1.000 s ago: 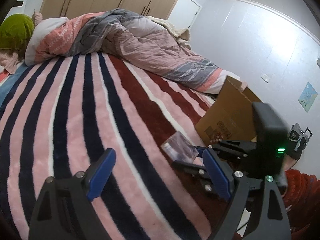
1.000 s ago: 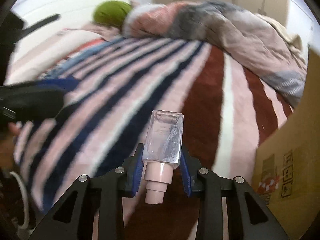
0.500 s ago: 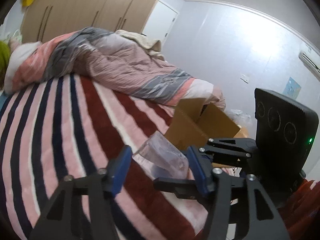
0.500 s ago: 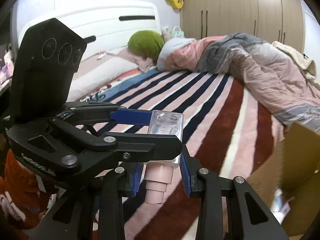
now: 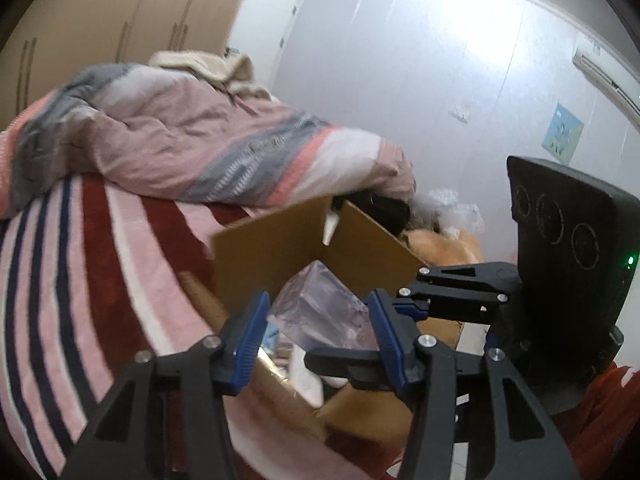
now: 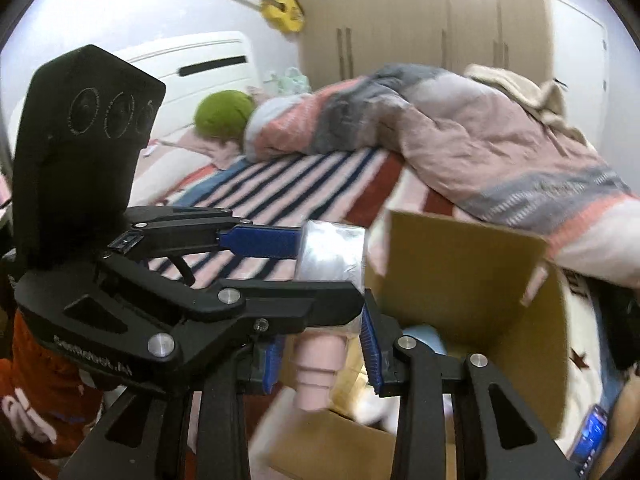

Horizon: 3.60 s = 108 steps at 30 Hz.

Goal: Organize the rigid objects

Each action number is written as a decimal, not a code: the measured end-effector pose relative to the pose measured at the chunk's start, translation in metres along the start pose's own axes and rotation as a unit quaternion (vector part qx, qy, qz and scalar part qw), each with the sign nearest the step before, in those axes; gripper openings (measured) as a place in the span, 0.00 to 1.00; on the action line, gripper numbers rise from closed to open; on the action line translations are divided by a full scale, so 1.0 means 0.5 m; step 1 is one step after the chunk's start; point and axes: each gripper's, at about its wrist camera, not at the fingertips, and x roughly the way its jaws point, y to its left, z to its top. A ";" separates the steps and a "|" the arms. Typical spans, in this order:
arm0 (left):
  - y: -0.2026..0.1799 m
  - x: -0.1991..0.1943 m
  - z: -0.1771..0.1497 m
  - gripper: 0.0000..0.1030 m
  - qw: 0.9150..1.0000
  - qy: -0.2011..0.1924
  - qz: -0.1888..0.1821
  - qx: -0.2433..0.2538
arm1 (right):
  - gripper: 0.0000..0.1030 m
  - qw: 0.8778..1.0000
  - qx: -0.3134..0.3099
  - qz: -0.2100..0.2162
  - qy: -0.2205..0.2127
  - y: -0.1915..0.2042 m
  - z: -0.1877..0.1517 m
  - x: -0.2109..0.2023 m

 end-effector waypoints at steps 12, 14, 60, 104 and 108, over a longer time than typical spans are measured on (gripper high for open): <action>-0.011 0.069 0.006 0.75 0.999 0.027 0.023 0.005 | 0.32 0.999 0.022 -0.010 0.037 -0.095 -0.046 0.041; -0.008 0.057 0.010 0.76 0.999 0.022 0.035 0.009 | 0.43 0.999 0.019 -0.013 0.031 -0.091 -0.046 0.034; 0.097 -0.202 -0.123 1.00 0.933 -0.101 0.331 -0.100 | 0.99 0.994 0.000 0.034 -0.105 -0.043 -0.023 -0.015; 0.086 -0.184 -0.110 1.00 0.937 -0.099 0.319 -0.101 | 0.99 0.996 0.005 0.034 -0.087 -0.038 -0.027 -0.001; 0.086 -0.185 -0.111 1.00 0.938 -0.099 0.317 -0.101 | 0.99 0.996 0.006 0.036 -0.087 -0.037 -0.028 0.000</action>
